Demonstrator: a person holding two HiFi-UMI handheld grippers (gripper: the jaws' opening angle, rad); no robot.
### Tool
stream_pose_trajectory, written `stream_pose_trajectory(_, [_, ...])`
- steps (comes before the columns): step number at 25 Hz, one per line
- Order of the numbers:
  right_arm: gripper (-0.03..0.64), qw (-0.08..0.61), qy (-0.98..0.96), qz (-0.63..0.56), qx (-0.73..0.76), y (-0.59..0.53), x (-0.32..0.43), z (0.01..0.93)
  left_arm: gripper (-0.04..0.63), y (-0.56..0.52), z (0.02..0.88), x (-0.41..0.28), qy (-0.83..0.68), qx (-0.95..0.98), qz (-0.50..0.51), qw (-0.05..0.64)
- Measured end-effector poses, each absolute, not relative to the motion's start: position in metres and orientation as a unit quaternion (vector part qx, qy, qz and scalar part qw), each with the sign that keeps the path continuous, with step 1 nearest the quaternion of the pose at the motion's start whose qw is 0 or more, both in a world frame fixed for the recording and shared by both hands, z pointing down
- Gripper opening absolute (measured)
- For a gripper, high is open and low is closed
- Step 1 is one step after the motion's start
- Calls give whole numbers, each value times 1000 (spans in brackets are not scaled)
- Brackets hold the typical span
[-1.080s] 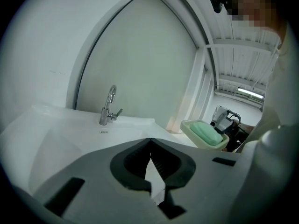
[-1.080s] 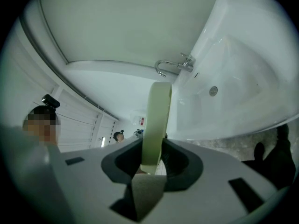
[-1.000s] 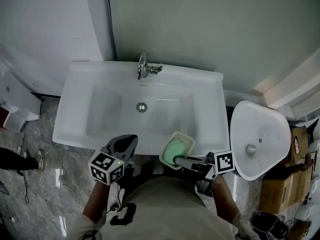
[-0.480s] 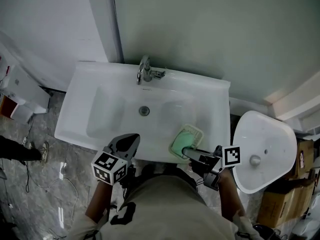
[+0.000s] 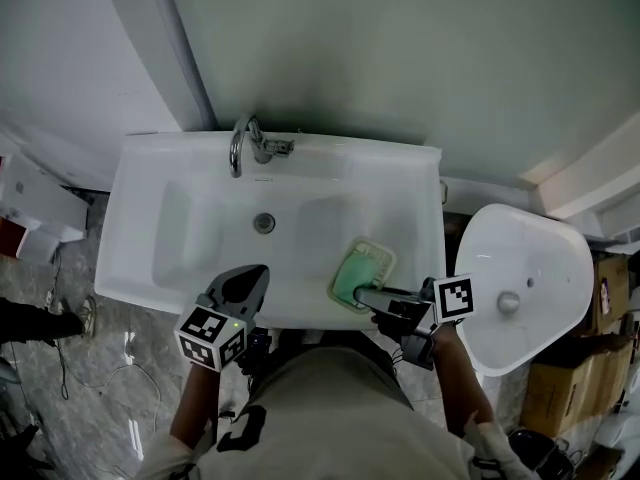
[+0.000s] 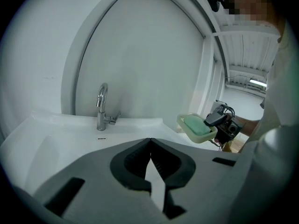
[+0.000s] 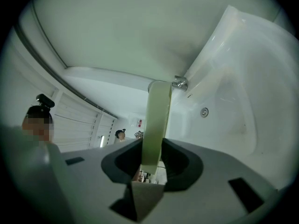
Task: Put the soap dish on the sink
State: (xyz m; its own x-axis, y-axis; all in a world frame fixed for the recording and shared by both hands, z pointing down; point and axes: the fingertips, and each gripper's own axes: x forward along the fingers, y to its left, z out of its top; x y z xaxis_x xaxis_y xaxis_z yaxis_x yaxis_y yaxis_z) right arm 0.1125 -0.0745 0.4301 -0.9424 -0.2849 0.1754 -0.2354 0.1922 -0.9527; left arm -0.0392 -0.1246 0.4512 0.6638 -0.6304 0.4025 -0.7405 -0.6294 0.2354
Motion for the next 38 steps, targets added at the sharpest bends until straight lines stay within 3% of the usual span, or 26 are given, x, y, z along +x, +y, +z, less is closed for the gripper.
stream_pose_trajectory(11, [123, 16, 757, -624, -192, -102, 144, 451, 18, -140, 466, -20, -387, 879, 171, 220])
stream_pose_trajectory(33, [123, -19, 730, -654, -198, -161, 216, 512, 18, -156, 465, 14, -383, 877, 205, 205])
stream_pose_trajectory(38, [121, -65, 726, -654, -203, -173, 231, 532, 18, -159, 467, 22, -388, 875, 206, 203])
